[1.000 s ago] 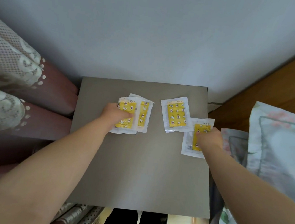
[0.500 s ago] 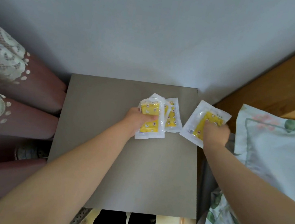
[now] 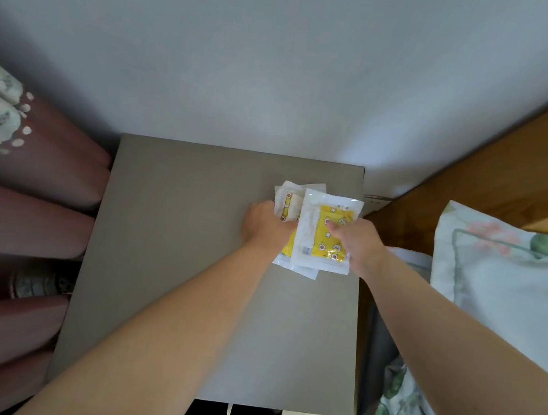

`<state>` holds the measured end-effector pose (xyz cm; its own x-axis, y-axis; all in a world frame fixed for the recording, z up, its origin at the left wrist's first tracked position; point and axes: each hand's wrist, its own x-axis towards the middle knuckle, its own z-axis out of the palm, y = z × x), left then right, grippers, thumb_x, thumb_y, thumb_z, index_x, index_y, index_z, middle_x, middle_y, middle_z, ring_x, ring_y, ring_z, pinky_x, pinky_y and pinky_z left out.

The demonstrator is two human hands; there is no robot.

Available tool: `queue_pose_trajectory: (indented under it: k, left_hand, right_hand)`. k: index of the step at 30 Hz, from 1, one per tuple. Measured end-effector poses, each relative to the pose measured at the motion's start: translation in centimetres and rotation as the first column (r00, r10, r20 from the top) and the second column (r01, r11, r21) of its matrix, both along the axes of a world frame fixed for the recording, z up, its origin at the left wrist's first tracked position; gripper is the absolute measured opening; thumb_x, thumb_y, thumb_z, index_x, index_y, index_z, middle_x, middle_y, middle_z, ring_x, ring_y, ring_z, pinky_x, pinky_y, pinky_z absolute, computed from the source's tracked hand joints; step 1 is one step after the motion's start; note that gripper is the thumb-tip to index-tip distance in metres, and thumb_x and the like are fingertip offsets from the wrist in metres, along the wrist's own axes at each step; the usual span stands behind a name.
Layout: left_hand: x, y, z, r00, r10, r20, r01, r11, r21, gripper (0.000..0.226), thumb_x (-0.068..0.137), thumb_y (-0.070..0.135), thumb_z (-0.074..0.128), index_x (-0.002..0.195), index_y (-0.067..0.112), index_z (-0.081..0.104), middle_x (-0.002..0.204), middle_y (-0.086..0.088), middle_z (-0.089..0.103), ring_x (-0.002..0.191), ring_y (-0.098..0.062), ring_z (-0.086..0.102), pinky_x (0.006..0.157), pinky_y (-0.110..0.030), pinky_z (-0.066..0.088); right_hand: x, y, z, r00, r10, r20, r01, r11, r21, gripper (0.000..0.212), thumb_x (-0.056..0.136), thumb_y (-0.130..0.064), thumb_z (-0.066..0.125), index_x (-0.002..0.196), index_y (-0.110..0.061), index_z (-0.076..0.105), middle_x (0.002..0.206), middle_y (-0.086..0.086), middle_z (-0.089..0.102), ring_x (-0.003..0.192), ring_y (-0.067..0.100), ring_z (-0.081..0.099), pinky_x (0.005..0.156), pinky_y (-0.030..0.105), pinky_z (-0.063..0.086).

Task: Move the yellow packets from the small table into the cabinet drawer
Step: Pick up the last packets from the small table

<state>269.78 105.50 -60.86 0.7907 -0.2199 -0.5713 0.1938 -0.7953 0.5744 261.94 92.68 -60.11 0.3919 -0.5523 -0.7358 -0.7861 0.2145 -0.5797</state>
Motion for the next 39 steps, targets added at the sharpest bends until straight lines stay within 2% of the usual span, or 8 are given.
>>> queue_pose_trajectory:
  k: [3, 10, 16, 20, 25, 30, 33, 39]
  left_hand:
    - [0.3, 0.2, 0.4, 0.994, 0.057, -0.093, -0.065, 0.995, -0.081, 0.023, 0.075, 0.022, 0.075, 0.078, 0.015, 0.054, 0.073, 0.004, 0.055, 0.067, -0.019, 0.054, 0.051, -0.025, 0.037]
    - [-0.1, 1.0, 0.0, 0.963, 0.147, -0.228, -0.171, 0.981, -0.089, 0.028, 0.073, 0.006, 0.077, 0.099, 0.009, 0.066, 0.098, -0.003, 0.069, 0.086, -0.022, 0.066, 0.076, -0.031, 0.054]
    - [-1.2, 1.8, 0.4, 0.949, 0.050, -0.310, -0.062, 0.998, -0.028, 0.010, 0.080, 0.008, 0.072, 0.082, 0.012, 0.063, 0.084, -0.001, 0.064, 0.082, -0.021, 0.062, 0.070, -0.026, 0.050]
    - [-2.2, 2.3, 0.6, 0.964, 0.000, -0.266, -0.032, 0.993, -0.114, 0.014, 0.082, 0.003, 0.068, 0.087, 0.014, 0.062, 0.092, -0.005, 0.066, 0.087, -0.024, 0.064, 0.082, -0.034, 0.053]
    - [-2.8, 2.6, 1.1, 0.926, 0.097, -0.365, -0.189, 0.956, -0.226, 0.033, 0.081, -0.007, 0.067, 0.108, 0.010, 0.058, 0.106, -0.006, 0.066, 0.095, -0.023, 0.064, 0.086, -0.035, 0.051]
    - [-2.7, 2.9, 1.1, 0.849, 0.150, -0.506, -0.285, 0.937, -0.201, 0.028, 0.080, -0.006, 0.069, 0.104, 0.008, 0.062, 0.111, -0.012, 0.069, 0.099, -0.029, 0.066, 0.091, -0.044, 0.052]
    - [-3.0, 2.9, 1.0, 0.901, 0.105, -0.421, -0.174, 0.976, -0.130, 0.023, 0.082, 0.001, 0.070, 0.103, 0.008, 0.064, 0.099, -0.006, 0.068, 0.089, -0.024, 0.065, 0.078, -0.032, 0.051]
    - [-3.6, 4.4, 0.0, 0.962, -0.027, -0.272, -0.010, 0.991, -0.132, 0.022, 0.080, 0.009, 0.075, 0.100, 0.013, 0.067, 0.101, -0.003, 0.069, 0.087, -0.019, 0.064, 0.078, -0.026, 0.046]
  right_hand:
    - [-0.1, 0.9, -0.6, 0.999, -0.011, -0.041, 0.010, 0.999, -0.035, 0.034, 0.089, -0.018, 0.065, 0.117, 0.001, 0.057, 0.115, 0.017, 0.064, 0.108, 0.033, 0.061, 0.091, 0.036, 0.049]
    - [-1.9, 1.8, -2.1, 0.994, -0.111, -0.021, 0.112, 0.994, 0.001, 0.017, 0.084, -0.011, 0.070, 0.100, -0.011, 0.064, 0.097, 0.006, 0.068, 0.095, 0.027, 0.065, 0.089, 0.043, 0.053]
    - [-3.5, 2.0, -2.3, 0.991, -0.131, -0.018, 0.132, 0.989, 0.070, 0.020, 0.083, -0.011, 0.071, 0.102, -0.011, 0.063, 0.100, 0.008, 0.067, 0.097, 0.029, 0.065, 0.091, 0.047, 0.052]
    - [-4.1, 1.6, -2.6, 0.990, -0.144, -0.004, 0.143, 0.976, 0.162, 0.024, 0.082, -0.006, 0.071, 0.105, -0.006, 0.063, 0.105, 0.012, 0.068, 0.098, 0.032, 0.065, 0.091, 0.051, 0.050]
    - [-4.8, 1.3, -2.6, 0.983, -0.181, 0.043, 0.157, 0.933, 0.323, 0.027, 0.081, 0.003, 0.067, 0.107, -0.004, 0.064, 0.109, 0.015, 0.068, 0.099, 0.034, 0.066, 0.091, 0.056, 0.049]
    - [-5.8, 2.3, -3.0, 0.963, -0.258, 0.081, 0.198, 0.874, 0.443, 0.027, 0.084, 0.005, 0.062, 0.110, -0.004, 0.063, 0.114, 0.017, 0.067, 0.104, 0.035, 0.064, 0.094, 0.058, 0.046]
    - [-5.8, 2.7, -3.0, 0.972, -0.226, 0.063, 0.183, 0.898, 0.400, 0.027, 0.084, 0.004, 0.064, 0.110, -0.001, 0.063, 0.112, 0.017, 0.067, 0.103, 0.035, 0.064, 0.093, 0.057, 0.048]
    - [-6.6, 2.7, -2.9, 0.978, -0.199, 0.069, 0.153, 0.896, 0.418, 0.026, 0.084, 0.007, 0.062, 0.107, -0.004, 0.064, 0.112, 0.016, 0.067, 0.103, 0.035, 0.064, 0.093, 0.058, 0.047]
